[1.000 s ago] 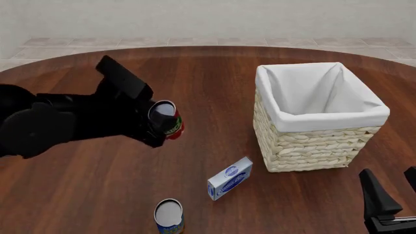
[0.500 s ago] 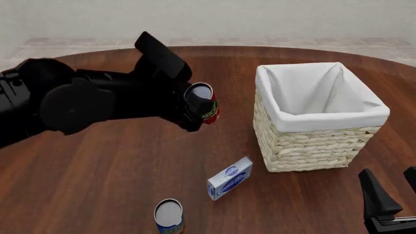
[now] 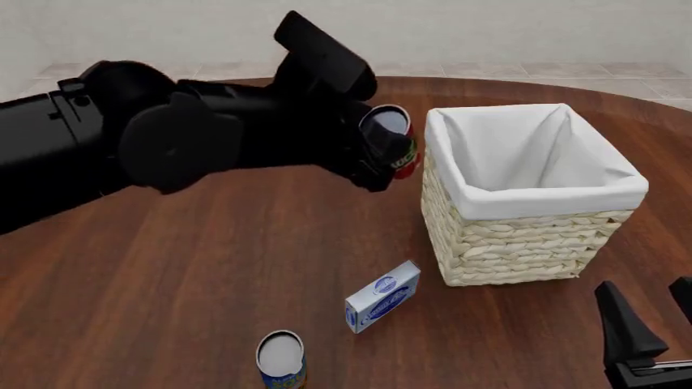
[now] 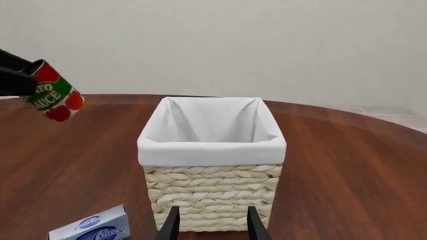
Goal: Pick up the tomato sauce, and put it in the basket.
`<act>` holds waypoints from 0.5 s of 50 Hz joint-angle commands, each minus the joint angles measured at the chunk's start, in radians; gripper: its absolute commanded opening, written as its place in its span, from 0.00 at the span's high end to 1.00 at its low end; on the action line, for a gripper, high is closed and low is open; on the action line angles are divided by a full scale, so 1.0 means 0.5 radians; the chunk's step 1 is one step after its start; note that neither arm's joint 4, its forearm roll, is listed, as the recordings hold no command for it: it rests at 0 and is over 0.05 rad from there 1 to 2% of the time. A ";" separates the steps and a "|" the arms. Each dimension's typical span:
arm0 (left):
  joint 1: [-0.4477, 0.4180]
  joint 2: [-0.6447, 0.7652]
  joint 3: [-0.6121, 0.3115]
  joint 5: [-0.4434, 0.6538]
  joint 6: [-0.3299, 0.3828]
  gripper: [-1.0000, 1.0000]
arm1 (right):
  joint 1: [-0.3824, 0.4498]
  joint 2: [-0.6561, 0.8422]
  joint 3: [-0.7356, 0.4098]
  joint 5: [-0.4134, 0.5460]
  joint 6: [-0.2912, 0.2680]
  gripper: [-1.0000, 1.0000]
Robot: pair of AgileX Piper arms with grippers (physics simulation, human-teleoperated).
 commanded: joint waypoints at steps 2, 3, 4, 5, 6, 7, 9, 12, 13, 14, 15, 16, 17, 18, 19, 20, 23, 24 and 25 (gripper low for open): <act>-0.044 0.054 -0.212 0.014 0.025 1.00 | 0.010 -0.002 0.002 -0.002 -0.012 0.00; -0.048 0.060 -0.230 0.016 0.021 1.00 | 0.010 -0.002 0.002 -0.002 -0.012 0.00; -0.055 0.067 -0.241 0.016 0.022 1.00 | 0.010 -0.002 0.002 -0.002 -0.012 0.00; -0.061 0.073 -0.249 0.015 0.023 1.00 | 0.011 -0.002 0.002 -0.002 -0.012 0.00; -0.068 0.083 -0.260 0.014 0.021 1.00 | 0.011 -0.002 0.002 -0.003 -0.012 0.00; -0.076 0.093 -0.274 0.012 0.020 1.00 | 0.012 -0.002 0.002 -0.003 -0.012 0.00; -0.088 0.100 -0.286 0.011 0.016 1.00 | 0.012 -0.002 0.002 -0.003 -0.012 0.00; -0.119 0.116 -0.340 0.007 0.000 1.00 | 0.012 -0.002 0.001 -0.003 -0.011 0.00; -0.118 0.122 -0.355 0.005 -0.004 1.00 | 0.009 -0.001 0.001 -0.002 -0.009 0.00; -0.126 0.135 -0.377 0.003 -0.010 1.00 | 0.008 -0.001 0.000 -0.002 -0.007 0.00; -0.126 0.145 -0.390 -0.003 -0.013 1.00 | 0.009 0.000 0.000 -0.002 -0.006 0.00; -0.131 0.153 -0.397 -0.007 -0.021 1.00 | 0.008 0.000 -0.001 -0.002 -0.007 0.00; -0.136 0.166 -0.400 -0.016 -0.021 1.00 | 0.008 0.001 -0.001 -0.002 -0.005 0.00; -0.145 0.181 -0.402 -0.029 -0.027 1.00 | 0.010 0.002 -0.002 -0.003 -0.005 0.00; -0.145 0.181 -0.402 -0.029 -0.027 1.00 | 0.010 0.002 -0.002 -0.003 -0.005 0.00; -0.152 0.193 -0.406 -0.037 -0.033 1.00 | 0.010 0.003 -0.003 -0.004 -0.003 0.00; -0.170 0.224 -0.429 -0.052 -0.038 1.00 | 0.009 0.009 -0.004 -0.008 -0.002 0.00; -0.179 0.236 -0.443 -0.053 -0.042 1.00 | 0.009 0.011 -0.005 -0.009 -0.001 0.00; -0.186 0.254 -0.459 -0.057 -0.044 1.00 | 0.009 0.013 -0.006 -0.011 0.000 0.00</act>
